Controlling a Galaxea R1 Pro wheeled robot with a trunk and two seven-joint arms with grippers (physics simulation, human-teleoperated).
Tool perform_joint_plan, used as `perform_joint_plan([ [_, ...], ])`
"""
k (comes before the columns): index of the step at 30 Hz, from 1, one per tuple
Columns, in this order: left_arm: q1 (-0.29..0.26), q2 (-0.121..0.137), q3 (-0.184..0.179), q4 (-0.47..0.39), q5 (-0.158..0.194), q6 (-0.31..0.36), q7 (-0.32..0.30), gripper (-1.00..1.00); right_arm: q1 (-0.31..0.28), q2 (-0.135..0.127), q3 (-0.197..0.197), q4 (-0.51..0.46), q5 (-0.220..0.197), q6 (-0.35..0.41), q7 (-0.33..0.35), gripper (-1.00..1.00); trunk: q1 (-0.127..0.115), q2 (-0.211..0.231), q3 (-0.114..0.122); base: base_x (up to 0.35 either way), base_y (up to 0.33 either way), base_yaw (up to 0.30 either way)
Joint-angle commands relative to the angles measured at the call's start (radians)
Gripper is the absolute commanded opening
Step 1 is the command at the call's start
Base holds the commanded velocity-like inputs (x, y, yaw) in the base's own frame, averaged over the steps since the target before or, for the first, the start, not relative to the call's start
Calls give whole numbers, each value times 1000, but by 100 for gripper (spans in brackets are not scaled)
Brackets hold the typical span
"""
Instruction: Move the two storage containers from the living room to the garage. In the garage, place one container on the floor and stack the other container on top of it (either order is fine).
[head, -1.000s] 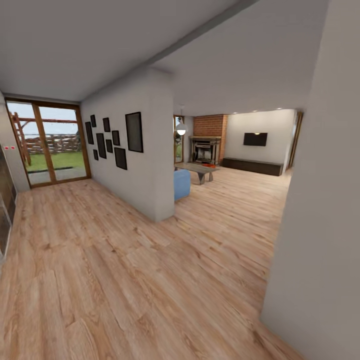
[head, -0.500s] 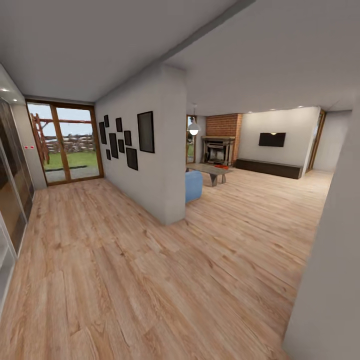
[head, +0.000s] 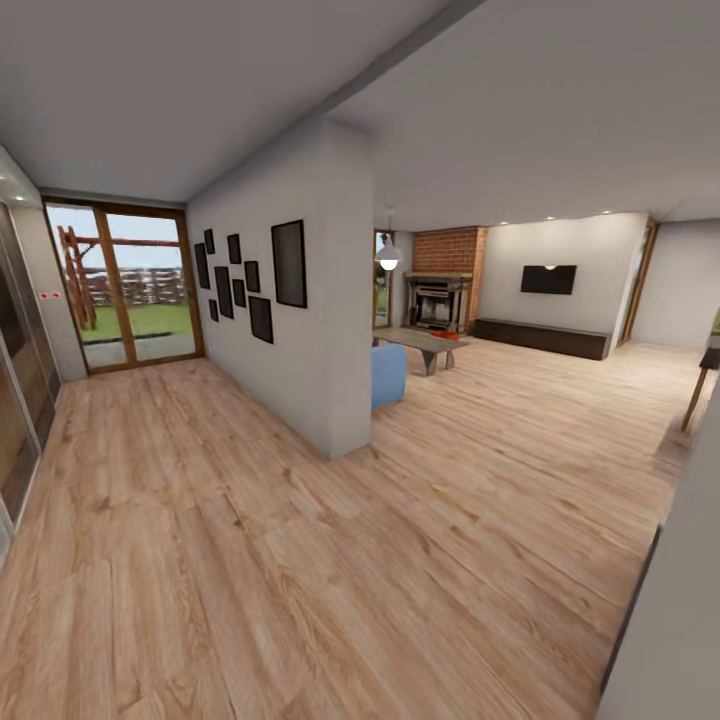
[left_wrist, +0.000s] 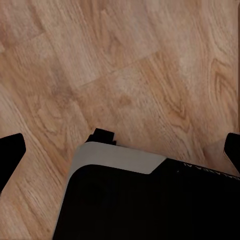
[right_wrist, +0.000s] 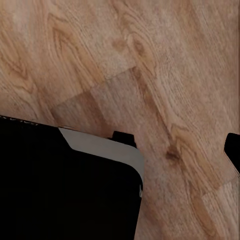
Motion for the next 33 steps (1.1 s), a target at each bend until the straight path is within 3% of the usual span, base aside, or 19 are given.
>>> perform_joint_plan([
  [1,-1,0,-6,1,7,-3,3,100,-1,1,8,3,-4,-5,-4,100,1,-1,-1,323,0,0],
  [33,-1,-2,-8,1,7,-3,2,100,-1,1,9,3,10,-4,-6,100,1,-1,-1,323,0,0],
])
